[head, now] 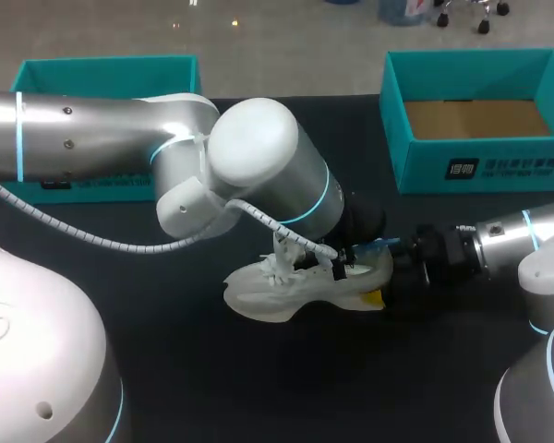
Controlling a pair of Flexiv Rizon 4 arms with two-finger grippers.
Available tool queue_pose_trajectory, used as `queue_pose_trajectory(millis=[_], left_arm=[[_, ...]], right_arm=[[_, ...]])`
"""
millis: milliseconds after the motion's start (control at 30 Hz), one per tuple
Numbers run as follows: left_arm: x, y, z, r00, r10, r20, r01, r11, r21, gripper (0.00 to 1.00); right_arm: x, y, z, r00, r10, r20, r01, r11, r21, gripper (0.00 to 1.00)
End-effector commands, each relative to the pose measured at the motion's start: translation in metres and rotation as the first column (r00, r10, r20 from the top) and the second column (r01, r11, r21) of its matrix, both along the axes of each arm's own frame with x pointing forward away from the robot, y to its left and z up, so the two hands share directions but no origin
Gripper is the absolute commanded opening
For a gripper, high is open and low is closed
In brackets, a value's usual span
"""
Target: Take the shoe out of the shoebox, open the shoe tongue, remove and reinsert the insole, then place the shoe into the shoebox
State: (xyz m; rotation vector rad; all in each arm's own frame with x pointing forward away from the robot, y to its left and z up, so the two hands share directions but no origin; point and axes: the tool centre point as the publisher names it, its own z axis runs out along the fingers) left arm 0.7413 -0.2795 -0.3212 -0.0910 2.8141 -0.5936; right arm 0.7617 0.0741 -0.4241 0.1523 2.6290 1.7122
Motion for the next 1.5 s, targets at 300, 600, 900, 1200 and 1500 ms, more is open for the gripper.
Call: queue_pose_trajectory(millis=[300, 600, 900, 1200, 1500], left_arm=[[0.001, -0.006, 0.046, 1.0, -0.024, -0.016, 0.023, 0.996, -0.085, 0.0], [0.008, -0.026, 0.078, 0.997, -0.075, 0.011, 0.076, 0.987, -0.145, 0.0], [-0.001, -0.033, 0.122, 0.983, -0.18, 0.025, 0.18, 0.95, -0.257, 0.0], [-0.008, -0.03, 0.137, 0.978, -0.204, 0.039, 0.207, 0.941, -0.268, 0.0], [-0.008, -0.03, 0.137, 0.978, -0.204, 0.039, 0.207, 0.941, -0.268, 0.0]], right_arm=[[0.001, 0.002, -0.005, 1.0, 0.0, -0.001, 0.0, 1.0, -0.001, 0.0], [0.001, 0.002, -0.005, 1.0, 0.0, -0.001, 0.0, 1.0, -0.001, 0.0], [0.001, 0.002, -0.005, 1.0, 0.0, -0.001, 0.0, 1.0, -0.001, 0.0], [0.001, 0.002, -0.005, 1.0, 0.0, -0.001, 0.0, 1.0, -0.001, 0.0], [0.001, 0.002, -0.005, 1.0, 0.0, -0.001, 0.0, 1.0, -0.001, 0.0]])
